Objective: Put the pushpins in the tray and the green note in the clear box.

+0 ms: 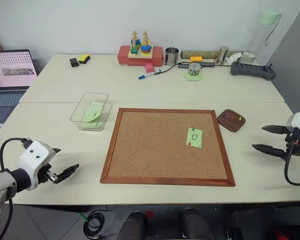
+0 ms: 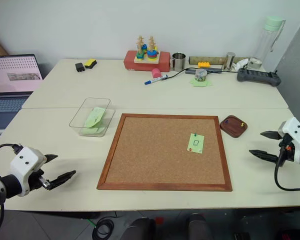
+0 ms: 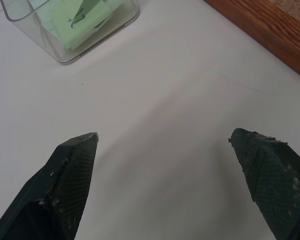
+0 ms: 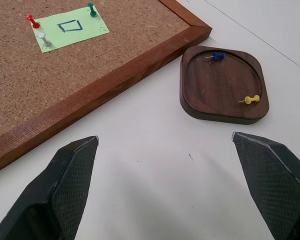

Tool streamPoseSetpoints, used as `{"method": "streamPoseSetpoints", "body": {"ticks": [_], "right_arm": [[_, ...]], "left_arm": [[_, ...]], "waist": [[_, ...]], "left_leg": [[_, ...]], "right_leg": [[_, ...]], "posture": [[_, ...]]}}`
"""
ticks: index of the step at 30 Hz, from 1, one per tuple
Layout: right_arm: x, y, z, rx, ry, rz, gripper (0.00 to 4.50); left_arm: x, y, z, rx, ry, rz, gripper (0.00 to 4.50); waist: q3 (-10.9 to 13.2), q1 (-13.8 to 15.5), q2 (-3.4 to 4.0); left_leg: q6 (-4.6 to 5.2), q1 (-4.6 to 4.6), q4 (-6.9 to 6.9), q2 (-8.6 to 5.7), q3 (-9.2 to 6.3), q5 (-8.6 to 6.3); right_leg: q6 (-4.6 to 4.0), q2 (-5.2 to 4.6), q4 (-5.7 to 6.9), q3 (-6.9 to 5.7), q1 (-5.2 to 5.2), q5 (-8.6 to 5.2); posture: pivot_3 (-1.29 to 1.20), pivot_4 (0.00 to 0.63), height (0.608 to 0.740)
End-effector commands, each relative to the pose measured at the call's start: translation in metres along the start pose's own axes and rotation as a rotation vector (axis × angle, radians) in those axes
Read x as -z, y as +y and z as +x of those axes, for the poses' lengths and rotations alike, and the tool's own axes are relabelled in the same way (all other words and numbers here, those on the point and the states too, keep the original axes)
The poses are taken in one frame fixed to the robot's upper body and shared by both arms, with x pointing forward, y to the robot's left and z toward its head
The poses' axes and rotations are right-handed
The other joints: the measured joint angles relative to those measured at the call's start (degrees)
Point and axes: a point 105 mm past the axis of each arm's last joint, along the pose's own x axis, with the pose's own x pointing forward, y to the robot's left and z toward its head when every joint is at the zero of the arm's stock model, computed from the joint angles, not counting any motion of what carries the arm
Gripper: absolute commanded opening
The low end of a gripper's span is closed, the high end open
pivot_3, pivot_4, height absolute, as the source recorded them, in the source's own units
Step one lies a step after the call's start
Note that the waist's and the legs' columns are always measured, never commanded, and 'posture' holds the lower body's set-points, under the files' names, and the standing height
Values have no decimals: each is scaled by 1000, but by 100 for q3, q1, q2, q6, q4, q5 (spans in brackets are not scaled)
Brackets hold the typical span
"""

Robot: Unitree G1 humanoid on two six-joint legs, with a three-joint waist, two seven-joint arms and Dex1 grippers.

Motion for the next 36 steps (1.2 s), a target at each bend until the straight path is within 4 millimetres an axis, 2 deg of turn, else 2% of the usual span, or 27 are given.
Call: {"method": "streamPoseSetpoints", "body": {"ticks": [1,8,13,19,31,36], "right_arm": [[-12,-7,-5,19,-15,-54,4491],[-13,-8,-1,13,-20,-63,4491],[-13,-8,0,3,-19,-70,4491],[-14,-9,1,-1,-24,-78,4491],[-17,-7,10,-22,-33,-94,4491],[-18,-2,14,-34,-39,-83,4491]], "left_arm": [[-7,4,-6,8,-13,19,4500],[-9,4,-9,9,-14,-41,4500],[-1,6,-9,-6,36,-3,4500],[-2,6,-9,-21,19,-5,4500],[-18,1,-6,-3,-49,-14,4500],[-38,-4,2,27,-122,-6,4500]], "waist": [[0,-1,0],[0,-4,0],[0,-4,0],[0,-4,0],[0,-12,0],[1,-11,0]], "left_leg": [[0,0,0,0,0,0],[0,1,0,1,-1,0],[0,1,0,1,-1,0],[-1,1,0,1,0,0],[-3,1,1,1,1,-1],[-2,1,1,1,0,-1]], "right_leg": [[0,0,0,0,0,0],[1,1,1,-1,-1,1],[1,2,1,-1,-1,2],[-15,2,1,0,-1,13],[5,5,1,1,-1,29],[7,6,3,0,-1,29]], "posture": [[0,150,740],[0,150,740],[0,150,740],[0,150,740],[0,150,740],[0,150,740]]}}
